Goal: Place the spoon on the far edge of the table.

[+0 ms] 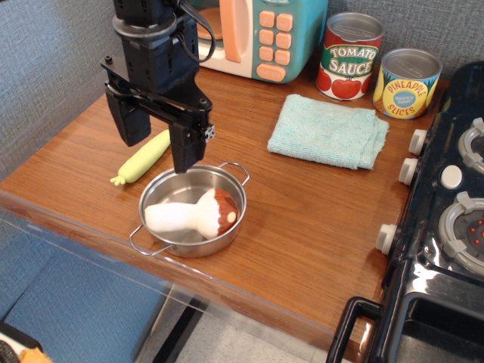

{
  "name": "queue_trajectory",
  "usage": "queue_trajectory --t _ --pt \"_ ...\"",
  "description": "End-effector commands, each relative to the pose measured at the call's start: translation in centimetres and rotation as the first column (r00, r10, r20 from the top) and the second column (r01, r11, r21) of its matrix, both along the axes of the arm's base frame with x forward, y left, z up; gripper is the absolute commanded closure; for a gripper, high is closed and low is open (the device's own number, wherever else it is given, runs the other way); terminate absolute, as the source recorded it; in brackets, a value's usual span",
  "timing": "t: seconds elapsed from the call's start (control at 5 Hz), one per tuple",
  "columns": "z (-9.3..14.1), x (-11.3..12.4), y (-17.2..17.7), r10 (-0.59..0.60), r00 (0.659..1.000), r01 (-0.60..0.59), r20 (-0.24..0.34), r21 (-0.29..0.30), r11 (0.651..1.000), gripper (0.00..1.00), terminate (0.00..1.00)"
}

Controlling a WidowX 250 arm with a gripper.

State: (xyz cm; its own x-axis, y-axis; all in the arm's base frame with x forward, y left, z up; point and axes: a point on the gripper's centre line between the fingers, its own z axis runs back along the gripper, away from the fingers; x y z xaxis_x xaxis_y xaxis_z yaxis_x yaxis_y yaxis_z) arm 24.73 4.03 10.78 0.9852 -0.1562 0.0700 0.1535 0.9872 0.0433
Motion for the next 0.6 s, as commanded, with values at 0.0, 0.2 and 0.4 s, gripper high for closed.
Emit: queue_trajectory --t 0.0,0.2,0.4 --pt "0.0 0.0 0.0 0.000 1.000 0.000 0.000 0.000 1.000 0.00 0.00" --pt "-0.4 0.8 -0.3 0.005 1.000 -0.006 -0.024 -0.049 0.999 0.00 0.00" --pt "-0.3 2.8 -1.4 0.020 1.000 -0.019 0.015 -0.033 0.999 0.00 0.00"
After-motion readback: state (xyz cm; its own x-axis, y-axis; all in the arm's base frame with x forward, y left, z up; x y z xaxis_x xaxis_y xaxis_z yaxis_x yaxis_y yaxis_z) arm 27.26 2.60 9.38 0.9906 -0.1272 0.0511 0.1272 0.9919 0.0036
